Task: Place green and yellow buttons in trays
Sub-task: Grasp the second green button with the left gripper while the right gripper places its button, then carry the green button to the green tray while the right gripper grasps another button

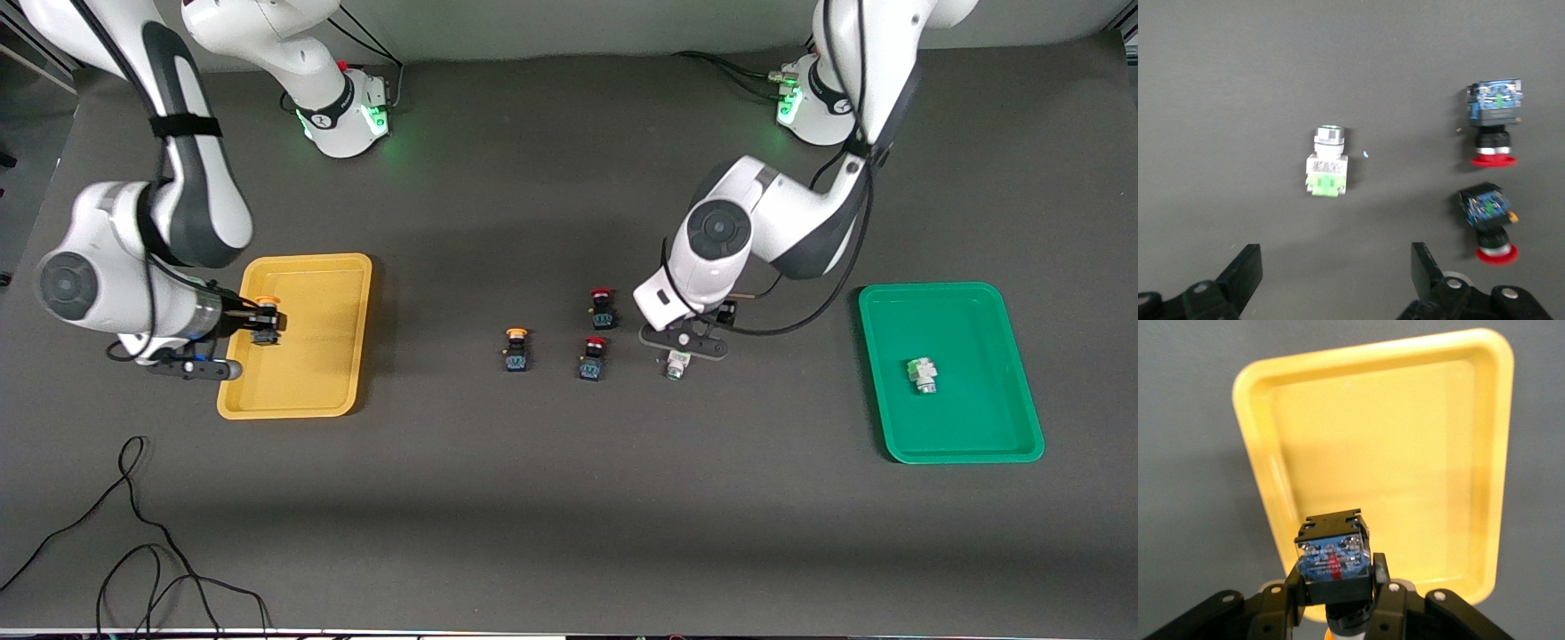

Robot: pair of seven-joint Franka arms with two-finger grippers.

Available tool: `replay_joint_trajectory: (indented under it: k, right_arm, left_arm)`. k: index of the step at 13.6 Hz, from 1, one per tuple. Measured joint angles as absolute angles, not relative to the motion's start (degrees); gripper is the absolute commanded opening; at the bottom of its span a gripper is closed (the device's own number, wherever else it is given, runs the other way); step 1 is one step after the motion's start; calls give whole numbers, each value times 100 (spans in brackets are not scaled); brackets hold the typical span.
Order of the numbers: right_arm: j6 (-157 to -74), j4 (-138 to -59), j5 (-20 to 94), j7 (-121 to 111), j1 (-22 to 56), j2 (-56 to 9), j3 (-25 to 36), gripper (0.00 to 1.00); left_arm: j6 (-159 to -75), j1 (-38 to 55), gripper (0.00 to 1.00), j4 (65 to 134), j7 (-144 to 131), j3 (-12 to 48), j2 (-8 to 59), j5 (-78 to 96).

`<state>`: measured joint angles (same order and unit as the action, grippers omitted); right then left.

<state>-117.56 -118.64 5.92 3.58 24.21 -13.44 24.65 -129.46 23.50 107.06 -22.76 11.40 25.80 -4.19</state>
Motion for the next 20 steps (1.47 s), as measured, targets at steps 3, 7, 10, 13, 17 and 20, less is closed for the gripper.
replay_joint_trajectory:
  k: [3,7,10,13,17,20]
  right_arm:
    - [-12413,-12223,592,208,2439,-1698,2419,0]
    - [-13037,-12347,594,128,2451,-2150,2390,0]
    - [-13431,-12473,594,114,2450,-2417,2357,34]
    - [-13484,-12466,596,114,2457,-2472,2267,100]
    - [-12982,-12212,817,114,2459,-2315,2268,100]
    - [-11722,-11499,932,155,2462,-2014,2272,100]
  left_arm:
    - [-13511,2349,99,10781,-2275,1088,3005,-424]
    - [-14109,2343,99,10837,-2274,1031,3394,-424]
    - [-14333,2343,74,10834,-2269,1017,3560,-425]
    - [-14359,2341,25,10822,-2251,941,3576,-550]
    - [-14363,2330,21,10798,-2250,905,3569,-634]
    - [-14326,2153,19,10699,-2257,895,3427,-632]
